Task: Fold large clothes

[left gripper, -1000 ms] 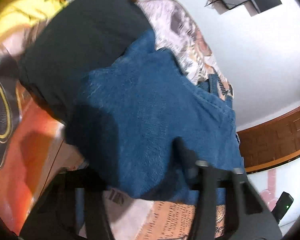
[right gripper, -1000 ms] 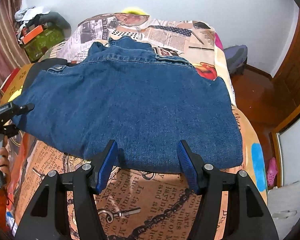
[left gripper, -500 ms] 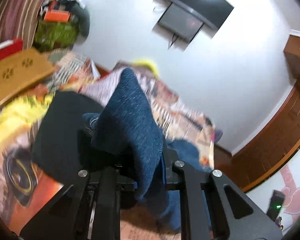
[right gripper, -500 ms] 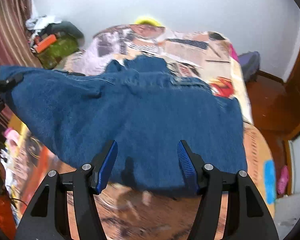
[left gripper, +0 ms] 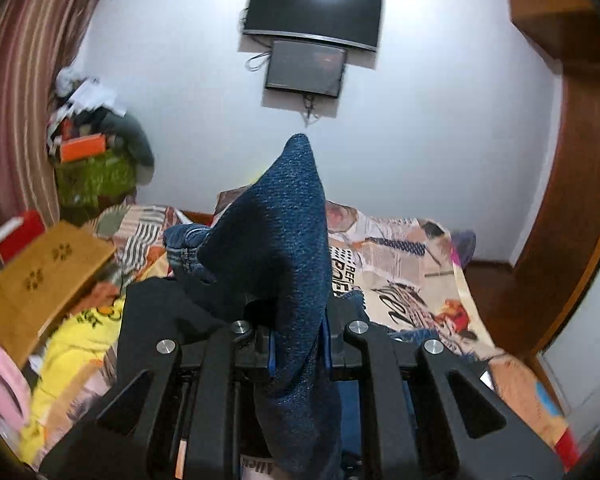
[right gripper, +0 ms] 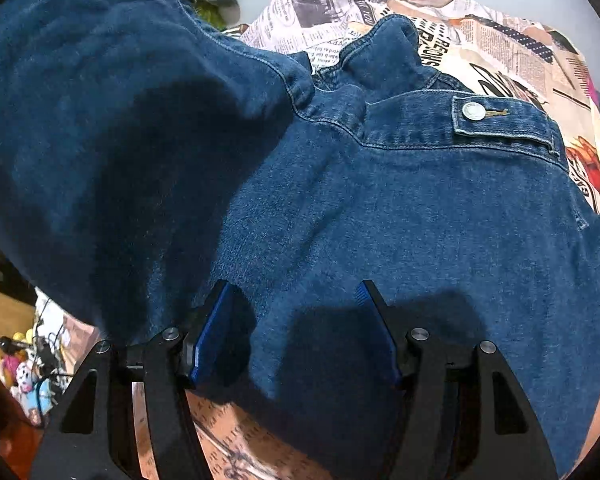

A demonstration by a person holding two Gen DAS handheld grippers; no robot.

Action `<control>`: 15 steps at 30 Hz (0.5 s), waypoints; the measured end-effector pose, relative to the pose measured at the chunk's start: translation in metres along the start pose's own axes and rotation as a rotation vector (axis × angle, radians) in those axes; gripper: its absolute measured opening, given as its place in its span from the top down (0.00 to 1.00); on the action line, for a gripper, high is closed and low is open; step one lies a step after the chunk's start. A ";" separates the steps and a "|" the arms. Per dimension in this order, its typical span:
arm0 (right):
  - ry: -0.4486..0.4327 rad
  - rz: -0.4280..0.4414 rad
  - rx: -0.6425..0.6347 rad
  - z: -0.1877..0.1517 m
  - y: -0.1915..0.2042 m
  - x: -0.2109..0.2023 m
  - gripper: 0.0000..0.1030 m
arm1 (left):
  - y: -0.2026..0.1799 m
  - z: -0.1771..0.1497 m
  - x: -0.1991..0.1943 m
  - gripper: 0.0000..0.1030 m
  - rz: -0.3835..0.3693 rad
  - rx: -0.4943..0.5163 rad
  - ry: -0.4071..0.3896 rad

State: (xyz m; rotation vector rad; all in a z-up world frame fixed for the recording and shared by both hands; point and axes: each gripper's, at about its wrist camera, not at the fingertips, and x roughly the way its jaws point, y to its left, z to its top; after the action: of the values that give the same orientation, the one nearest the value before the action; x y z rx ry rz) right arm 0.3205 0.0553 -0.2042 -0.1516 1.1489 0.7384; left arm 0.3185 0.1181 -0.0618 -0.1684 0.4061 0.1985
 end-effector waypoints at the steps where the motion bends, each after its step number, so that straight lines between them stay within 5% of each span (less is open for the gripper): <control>1: -0.009 0.005 0.018 -0.002 -0.007 -0.006 0.42 | -0.004 0.000 0.001 0.86 -0.011 0.016 0.000; 9: -0.193 -0.124 0.141 -0.040 -0.066 -0.095 0.42 | -0.078 -0.007 0.007 0.86 -0.158 0.113 0.029; 15: -0.259 -0.219 0.281 -0.084 -0.118 -0.153 0.42 | -0.142 -0.048 0.032 0.86 -0.335 0.174 0.199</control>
State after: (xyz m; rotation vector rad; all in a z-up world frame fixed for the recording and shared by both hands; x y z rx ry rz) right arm 0.2955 -0.1425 -0.1371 0.0539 0.9585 0.3843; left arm 0.3615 -0.0238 -0.1005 -0.0829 0.5831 -0.1844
